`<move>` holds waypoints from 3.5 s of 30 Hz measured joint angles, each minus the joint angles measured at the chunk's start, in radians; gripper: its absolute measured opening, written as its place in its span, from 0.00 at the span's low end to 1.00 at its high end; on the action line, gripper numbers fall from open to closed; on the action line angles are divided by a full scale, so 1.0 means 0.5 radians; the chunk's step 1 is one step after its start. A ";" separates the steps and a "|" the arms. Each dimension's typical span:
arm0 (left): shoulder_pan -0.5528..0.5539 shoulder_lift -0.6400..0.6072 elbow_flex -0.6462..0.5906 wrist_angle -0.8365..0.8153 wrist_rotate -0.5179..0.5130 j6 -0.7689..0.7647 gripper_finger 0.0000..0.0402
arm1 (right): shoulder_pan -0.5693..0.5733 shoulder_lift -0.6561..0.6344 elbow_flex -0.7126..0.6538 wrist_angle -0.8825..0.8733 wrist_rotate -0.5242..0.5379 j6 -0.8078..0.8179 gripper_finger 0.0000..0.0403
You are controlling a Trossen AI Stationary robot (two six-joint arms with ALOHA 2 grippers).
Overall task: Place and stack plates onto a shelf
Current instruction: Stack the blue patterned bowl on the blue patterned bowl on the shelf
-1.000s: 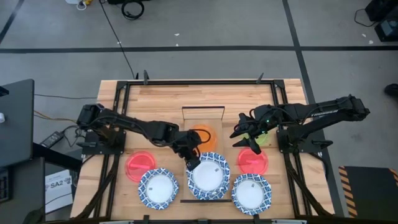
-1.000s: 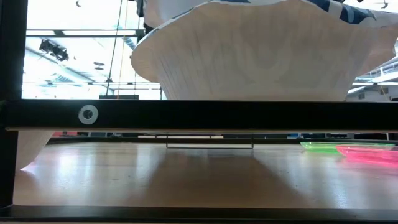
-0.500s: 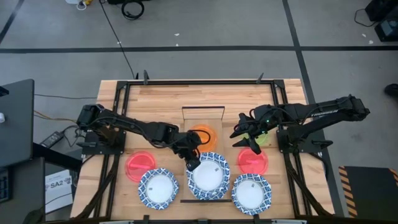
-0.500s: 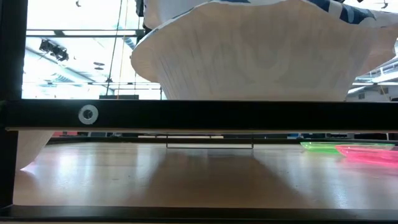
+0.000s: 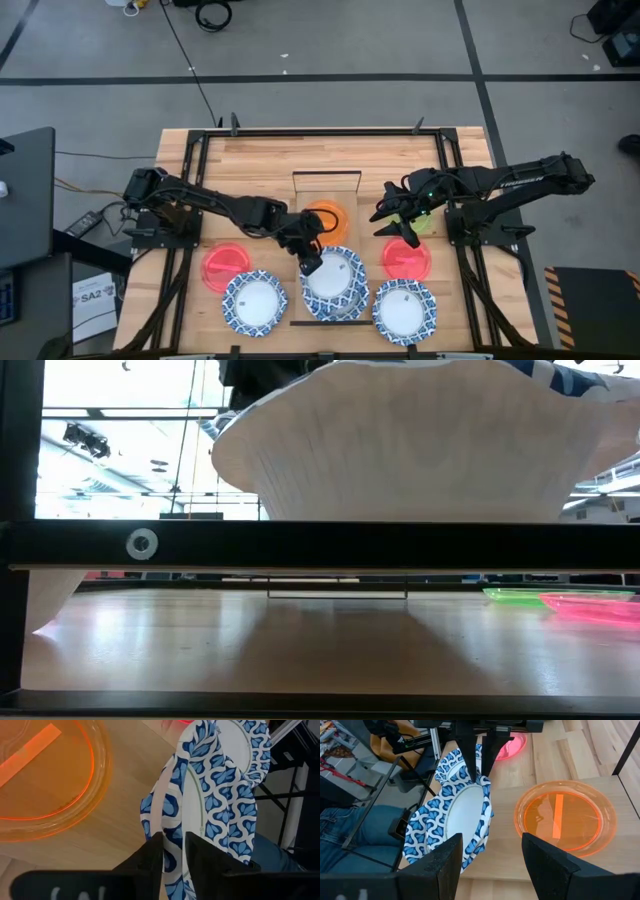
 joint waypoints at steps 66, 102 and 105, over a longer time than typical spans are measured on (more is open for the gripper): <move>-0.023 0.034 0.000 0.131 0.268 -0.059 0.03 | 0.001 0.001 0.000 0.000 0.000 0.005 0.52; 0.030 0.035 0.000 -0.044 0.295 0.206 0.45 | 0.000 0.001 0.000 0.000 0.000 0.005 0.52; 0.064 0.028 0.000 -0.091 0.295 0.222 0.46 | 0.001 0.001 0.000 0.000 0.000 0.005 0.52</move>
